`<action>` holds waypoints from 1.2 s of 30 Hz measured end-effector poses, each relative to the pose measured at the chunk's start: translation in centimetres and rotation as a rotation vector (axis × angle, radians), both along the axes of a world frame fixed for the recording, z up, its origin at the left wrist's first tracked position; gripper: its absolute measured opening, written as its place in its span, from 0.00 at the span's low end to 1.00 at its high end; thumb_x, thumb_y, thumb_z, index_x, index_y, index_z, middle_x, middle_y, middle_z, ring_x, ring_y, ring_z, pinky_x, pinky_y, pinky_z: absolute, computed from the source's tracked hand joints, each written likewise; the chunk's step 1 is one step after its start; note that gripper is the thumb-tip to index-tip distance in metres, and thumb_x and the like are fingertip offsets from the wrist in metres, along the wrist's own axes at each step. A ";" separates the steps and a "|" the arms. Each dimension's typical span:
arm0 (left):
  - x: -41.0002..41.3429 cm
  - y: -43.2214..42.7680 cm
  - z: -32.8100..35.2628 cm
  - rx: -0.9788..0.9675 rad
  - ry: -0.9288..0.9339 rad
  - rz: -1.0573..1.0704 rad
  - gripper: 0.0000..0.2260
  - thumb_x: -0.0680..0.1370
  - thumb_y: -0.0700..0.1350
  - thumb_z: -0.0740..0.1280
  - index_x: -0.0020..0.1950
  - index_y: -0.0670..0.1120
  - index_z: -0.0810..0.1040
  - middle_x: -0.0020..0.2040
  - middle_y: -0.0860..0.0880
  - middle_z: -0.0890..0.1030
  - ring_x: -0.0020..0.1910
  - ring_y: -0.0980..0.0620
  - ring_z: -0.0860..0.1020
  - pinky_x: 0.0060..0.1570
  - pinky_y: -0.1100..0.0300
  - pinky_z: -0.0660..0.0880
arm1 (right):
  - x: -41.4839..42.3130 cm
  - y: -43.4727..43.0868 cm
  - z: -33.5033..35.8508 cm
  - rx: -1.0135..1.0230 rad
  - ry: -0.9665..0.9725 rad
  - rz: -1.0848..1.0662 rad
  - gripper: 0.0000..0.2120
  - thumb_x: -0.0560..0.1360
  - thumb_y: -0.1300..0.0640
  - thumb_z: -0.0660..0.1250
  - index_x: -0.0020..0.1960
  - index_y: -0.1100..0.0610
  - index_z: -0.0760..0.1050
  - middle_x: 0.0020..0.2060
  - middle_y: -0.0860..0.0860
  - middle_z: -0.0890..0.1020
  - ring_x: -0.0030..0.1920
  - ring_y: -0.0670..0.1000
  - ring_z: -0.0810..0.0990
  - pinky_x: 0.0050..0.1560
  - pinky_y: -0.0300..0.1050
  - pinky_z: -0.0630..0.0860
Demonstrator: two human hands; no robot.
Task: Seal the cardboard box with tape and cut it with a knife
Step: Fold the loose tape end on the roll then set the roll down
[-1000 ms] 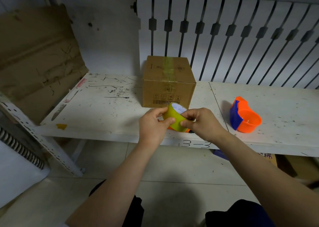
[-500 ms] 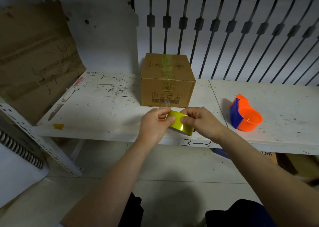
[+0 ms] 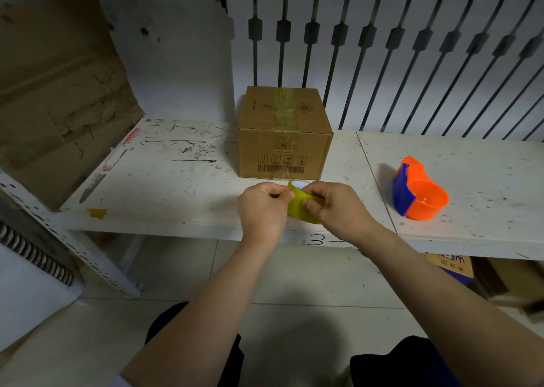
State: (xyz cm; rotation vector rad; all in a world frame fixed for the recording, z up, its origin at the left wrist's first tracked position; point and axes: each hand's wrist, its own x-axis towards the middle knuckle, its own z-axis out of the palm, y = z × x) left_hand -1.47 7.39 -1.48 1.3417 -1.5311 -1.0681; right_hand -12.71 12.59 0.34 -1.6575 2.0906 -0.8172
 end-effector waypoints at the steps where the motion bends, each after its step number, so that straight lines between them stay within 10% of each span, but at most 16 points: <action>1: 0.0 0.0 -0.1 -0.001 0.007 0.007 0.04 0.70 0.40 0.70 0.42 0.44 0.84 0.39 0.48 0.84 0.41 0.50 0.81 0.48 0.56 0.78 | 0.0 0.0 -0.1 -0.004 0.006 -0.001 0.11 0.75 0.59 0.62 0.56 0.54 0.78 0.54 0.50 0.81 0.49 0.50 0.74 0.48 0.39 0.66; 6: 0.2 -0.2 -0.4 0.070 0.065 -0.011 0.11 0.71 0.39 0.70 0.52 0.42 0.81 0.46 0.48 0.82 0.47 0.50 0.80 0.53 0.58 0.76 | 0.3 0.0 -0.7 -0.034 0.018 -0.039 0.11 0.75 0.58 0.63 0.56 0.54 0.78 0.54 0.54 0.82 0.53 0.55 0.77 0.51 0.45 0.71; 20: 1.3 -1.0 -0.8 0.032 -0.083 -0.104 0.03 0.68 0.39 0.72 0.41 0.43 0.83 0.39 0.45 0.85 0.39 0.49 0.82 0.50 0.52 0.79 | 0.0 0.3 -1.6 -0.087 -0.100 -0.036 0.09 0.73 0.61 0.65 0.52 0.56 0.80 0.48 0.53 0.83 0.48 0.53 0.78 0.49 0.43 0.73; 25: 1.2 -0.5 -0.8 -0.047 -0.052 -0.109 0.11 0.72 0.39 0.69 0.53 0.41 0.81 0.49 0.45 0.84 0.48 0.49 0.80 0.55 0.56 0.76 | 0.2 -0.1 -1.6 -0.123 -0.197 -0.058 0.09 0.73 0.63 0.65 0.51 0.56 0.80 0.44 0.51 0.81 0.45 0.52 0.77 0.43 0.39 0.71; 36: 0.9 -0.5 -1.7 -0.146 -0.084 0.014 0.03 0.70 0.41 0.71 0.40 0.43 0.83 0.39 0.45 0.84 0.39 0.47 0.81 0.45 0.51 0.78 | 1.2 -0.4 -2.6 -0.187 -0.315 -0.171 0.10 0.73 0.64 0.65 0.52 0.58 0.80 0.45 0.54 0.82 0.46 0.53 0.77 0.48 0.44 0.74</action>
